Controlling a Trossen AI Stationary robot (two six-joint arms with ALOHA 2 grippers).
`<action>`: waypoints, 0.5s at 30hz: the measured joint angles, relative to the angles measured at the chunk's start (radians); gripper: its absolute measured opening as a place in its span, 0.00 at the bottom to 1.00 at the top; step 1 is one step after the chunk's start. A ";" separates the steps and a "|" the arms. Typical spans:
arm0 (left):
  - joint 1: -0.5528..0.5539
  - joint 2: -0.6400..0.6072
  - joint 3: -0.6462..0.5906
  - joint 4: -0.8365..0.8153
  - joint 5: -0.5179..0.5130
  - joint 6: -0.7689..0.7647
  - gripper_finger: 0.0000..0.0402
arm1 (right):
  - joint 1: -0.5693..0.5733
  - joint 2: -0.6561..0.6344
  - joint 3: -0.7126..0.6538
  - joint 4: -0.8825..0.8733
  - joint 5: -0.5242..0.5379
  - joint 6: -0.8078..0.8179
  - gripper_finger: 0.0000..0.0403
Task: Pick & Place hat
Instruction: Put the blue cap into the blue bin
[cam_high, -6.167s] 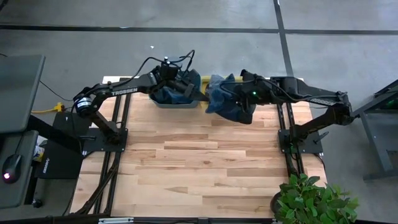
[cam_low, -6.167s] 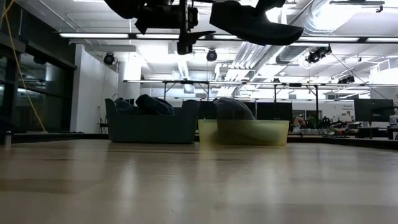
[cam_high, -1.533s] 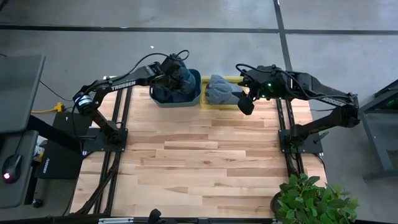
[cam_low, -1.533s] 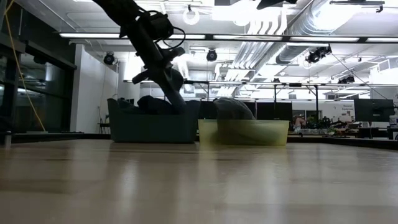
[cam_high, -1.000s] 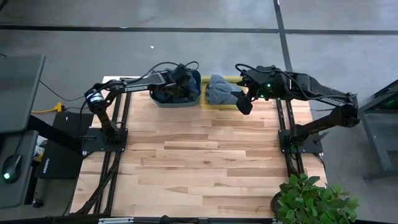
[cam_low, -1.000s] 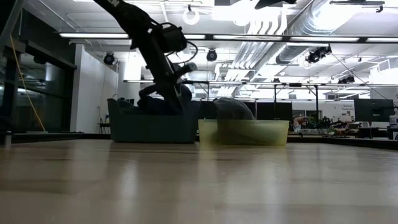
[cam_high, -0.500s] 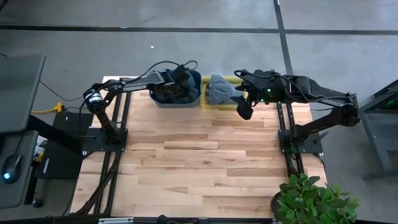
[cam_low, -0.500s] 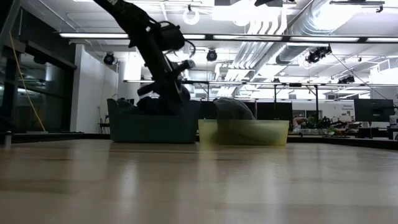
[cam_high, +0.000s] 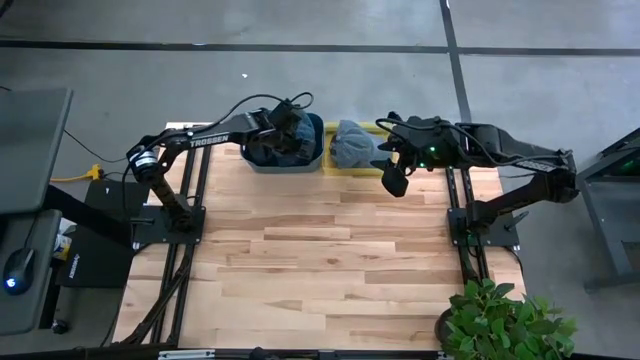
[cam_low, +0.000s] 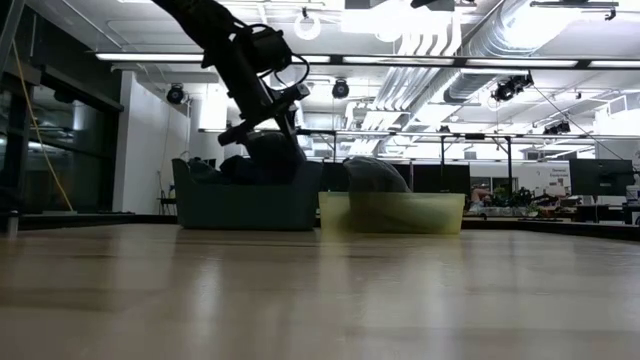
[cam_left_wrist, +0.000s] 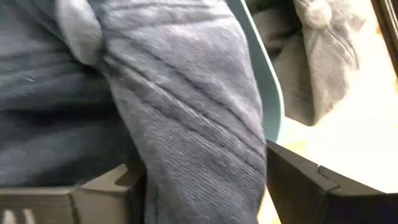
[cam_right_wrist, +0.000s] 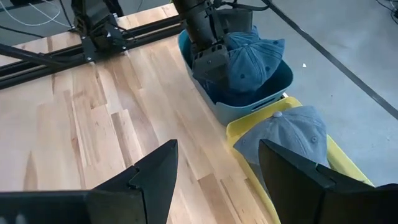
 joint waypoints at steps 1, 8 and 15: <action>0.000 0.000 0.000 -0.001 0.010 0.000 0.61 | 0.003 0.000 0.000 0.000 -0.001 0.000 0.54; 0.000 0.000 0.000 -0.011 0.034 -0.019 0.63 | 0.029 0.000 0.000 -0.026 -0.003 0.001 0.54; 0.000 0.000 0.000 -0.039 0.038 -0.051 0.63 | 0.048 -0.002 0.000 -0.091 -0.007 0.023 0.54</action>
